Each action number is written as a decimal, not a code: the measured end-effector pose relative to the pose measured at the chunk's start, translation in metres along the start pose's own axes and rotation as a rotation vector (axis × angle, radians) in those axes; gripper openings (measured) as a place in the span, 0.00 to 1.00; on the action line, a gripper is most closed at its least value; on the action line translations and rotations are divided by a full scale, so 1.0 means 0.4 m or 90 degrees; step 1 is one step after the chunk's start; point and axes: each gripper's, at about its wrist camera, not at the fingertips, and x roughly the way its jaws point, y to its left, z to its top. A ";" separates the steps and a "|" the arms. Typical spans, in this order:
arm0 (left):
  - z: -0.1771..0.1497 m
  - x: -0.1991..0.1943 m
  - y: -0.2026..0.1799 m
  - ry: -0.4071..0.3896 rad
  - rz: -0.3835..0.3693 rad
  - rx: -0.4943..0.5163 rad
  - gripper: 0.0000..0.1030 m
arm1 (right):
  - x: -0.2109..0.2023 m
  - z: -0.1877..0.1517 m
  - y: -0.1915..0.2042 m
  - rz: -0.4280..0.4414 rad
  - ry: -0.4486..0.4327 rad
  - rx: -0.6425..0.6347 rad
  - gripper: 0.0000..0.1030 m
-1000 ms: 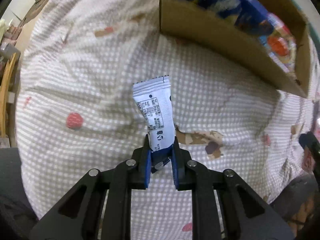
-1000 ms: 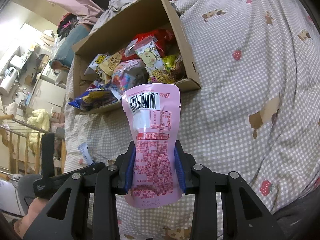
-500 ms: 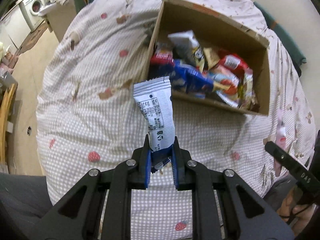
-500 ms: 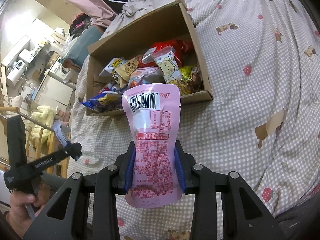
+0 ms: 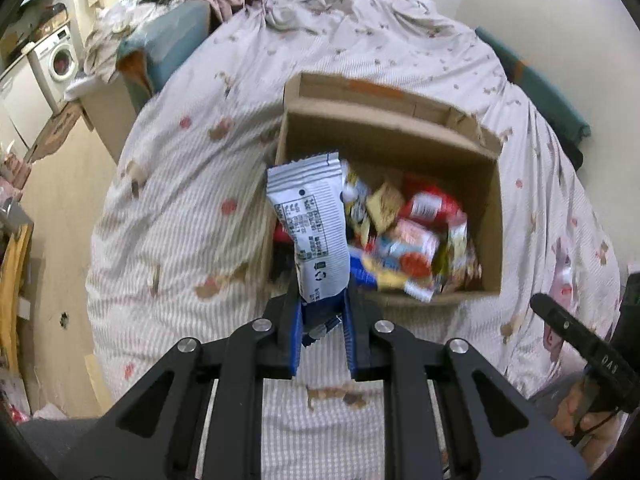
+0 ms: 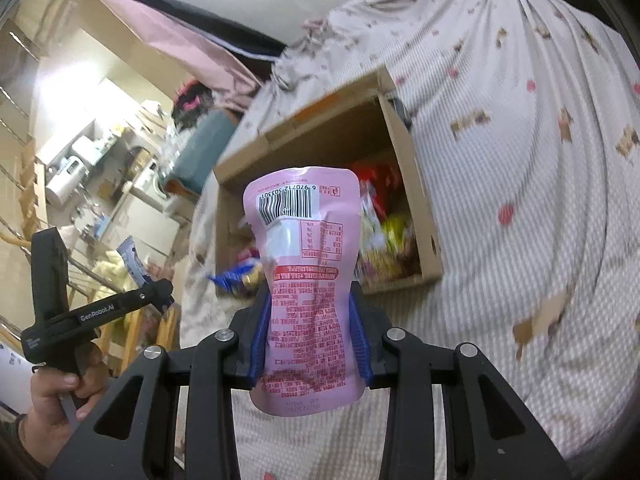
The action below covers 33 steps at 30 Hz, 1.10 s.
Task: Organize snacks
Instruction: 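Carry the white bar and pink pouch over the box with both tools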
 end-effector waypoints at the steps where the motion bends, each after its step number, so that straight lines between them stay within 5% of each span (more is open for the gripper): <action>1: 0.023 -0.003 -0.005 -0.007 -0.005 -0.004 0.14 | 0.000 0.013 -0.002 0.000 -0.009 -0.004 0.36; 9: 0.132 0.013 -0.091 -0.052 -0.006 0.045 0.14 | 0.044 0.095 -0.032 -0.015 -0.025 -0.009 0.36; 22: 0.157 0.229 -0.153 0.023 0.045 0.085 0.14 | 0.170 0.147 -0.040 -0.042 0.019 -0.035 0.36; 33: 0.140 0.306 -0.140 0.042 0.076 0.093 0.15 | 0.239 0.162 -0.022 -0.027 0.048 -0.054 0.37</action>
